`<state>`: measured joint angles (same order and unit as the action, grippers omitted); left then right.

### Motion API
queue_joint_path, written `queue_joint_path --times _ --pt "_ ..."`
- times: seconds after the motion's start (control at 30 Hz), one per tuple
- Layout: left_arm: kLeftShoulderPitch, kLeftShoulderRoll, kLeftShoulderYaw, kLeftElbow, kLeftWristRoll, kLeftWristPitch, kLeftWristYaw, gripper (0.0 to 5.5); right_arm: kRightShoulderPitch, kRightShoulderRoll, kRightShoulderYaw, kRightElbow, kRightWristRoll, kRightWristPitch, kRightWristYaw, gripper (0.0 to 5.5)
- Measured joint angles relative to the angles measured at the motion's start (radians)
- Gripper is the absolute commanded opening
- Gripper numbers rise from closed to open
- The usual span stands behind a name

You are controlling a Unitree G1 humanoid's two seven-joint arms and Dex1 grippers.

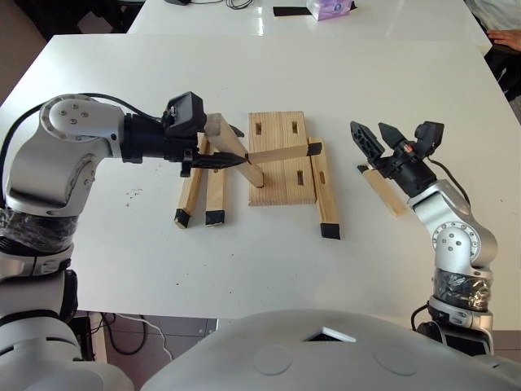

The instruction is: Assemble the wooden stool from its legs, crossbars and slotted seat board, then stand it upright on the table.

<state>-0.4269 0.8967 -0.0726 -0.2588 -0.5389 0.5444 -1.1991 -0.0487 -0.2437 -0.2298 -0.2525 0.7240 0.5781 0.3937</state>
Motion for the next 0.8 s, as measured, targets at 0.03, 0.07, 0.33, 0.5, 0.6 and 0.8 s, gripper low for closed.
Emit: queue_joint_path --times 0.03,0.07,0.33,0.5,0.6,0.8 --pt "0.006 0.000 0.011 -0.003 -0.006 0.007 0.002 3.13 -0.002 -0.001 -0.002 0.000 0.000 0.000 0.000 5.40" --pt "0.014 0.000 0.030 -0.007 -0.014 0.012 0.006 3.28 -0.003 -0.002 -0.004 0.001 0.000 0.000 0.000 5.40" --pt "-0.021 0.021 0.200 0.026 -0.105 0.036 0.007 3.61 0.006 0.018 -0.009 -0.001 0.000 -0.023 -0.010 5.40" --pt "-0.071 0.040 0.320 0.029 -0.242 0.126 0.023 3.61 0.050 0.040 -0.010 -0.008 0.000 -0.035 -0.020 5.40" --pt "-0.093 0.028 0.376 0.017 -0.332 0.191 0.092 3.61 0.051 0.033 -0.016 -0.008 0.000 -0.036 -0.021 5.40" --pt "-0.226 -0.025 0.441 0.081 -0.288 0.202 0.425 3.61 0.032 0.015 -0.018 -0.006 0.000 -0.036 -0.020 5.40"
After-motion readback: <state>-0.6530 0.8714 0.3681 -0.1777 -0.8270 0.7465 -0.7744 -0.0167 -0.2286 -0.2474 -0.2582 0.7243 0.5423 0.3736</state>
